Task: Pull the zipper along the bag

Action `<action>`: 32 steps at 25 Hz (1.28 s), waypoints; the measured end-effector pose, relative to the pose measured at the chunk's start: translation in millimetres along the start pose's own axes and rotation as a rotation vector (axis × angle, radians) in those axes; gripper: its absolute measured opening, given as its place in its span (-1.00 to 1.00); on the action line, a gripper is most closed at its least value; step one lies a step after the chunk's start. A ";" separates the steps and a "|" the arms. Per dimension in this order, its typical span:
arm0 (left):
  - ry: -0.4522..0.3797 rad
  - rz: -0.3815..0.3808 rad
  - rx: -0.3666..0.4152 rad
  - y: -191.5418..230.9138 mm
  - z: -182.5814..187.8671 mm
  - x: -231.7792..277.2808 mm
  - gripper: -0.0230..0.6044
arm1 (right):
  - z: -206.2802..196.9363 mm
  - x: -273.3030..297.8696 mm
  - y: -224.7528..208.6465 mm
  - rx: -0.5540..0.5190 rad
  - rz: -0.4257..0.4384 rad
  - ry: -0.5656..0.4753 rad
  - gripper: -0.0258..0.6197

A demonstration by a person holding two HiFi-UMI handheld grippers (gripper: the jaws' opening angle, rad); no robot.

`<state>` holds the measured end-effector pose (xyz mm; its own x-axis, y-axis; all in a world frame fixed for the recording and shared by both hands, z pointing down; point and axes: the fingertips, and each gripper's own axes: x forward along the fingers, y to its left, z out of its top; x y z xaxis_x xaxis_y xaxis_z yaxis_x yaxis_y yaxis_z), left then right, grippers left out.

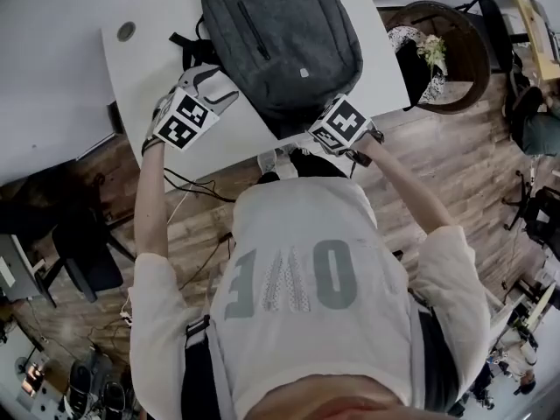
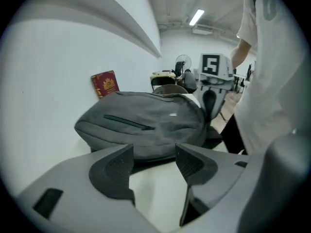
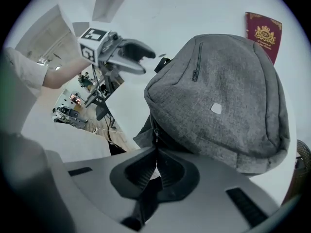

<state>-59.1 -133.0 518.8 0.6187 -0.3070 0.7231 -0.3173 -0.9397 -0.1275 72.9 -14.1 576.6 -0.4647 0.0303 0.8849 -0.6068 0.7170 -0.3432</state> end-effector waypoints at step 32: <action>0.388 0.222 0.212 111.9 -18.7 68.3 -0.79 | -16.0 -20.9 -18.6 -0.076 -0.179 -0.060 -0.83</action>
<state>-65.8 -256.2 566.6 0.2263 -0.4625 0.8573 -0.2328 -0.8803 -0.4134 104.2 -16.9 569.5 -0.3930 -0.1422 0.9085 -0.6336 0.7579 -0.1555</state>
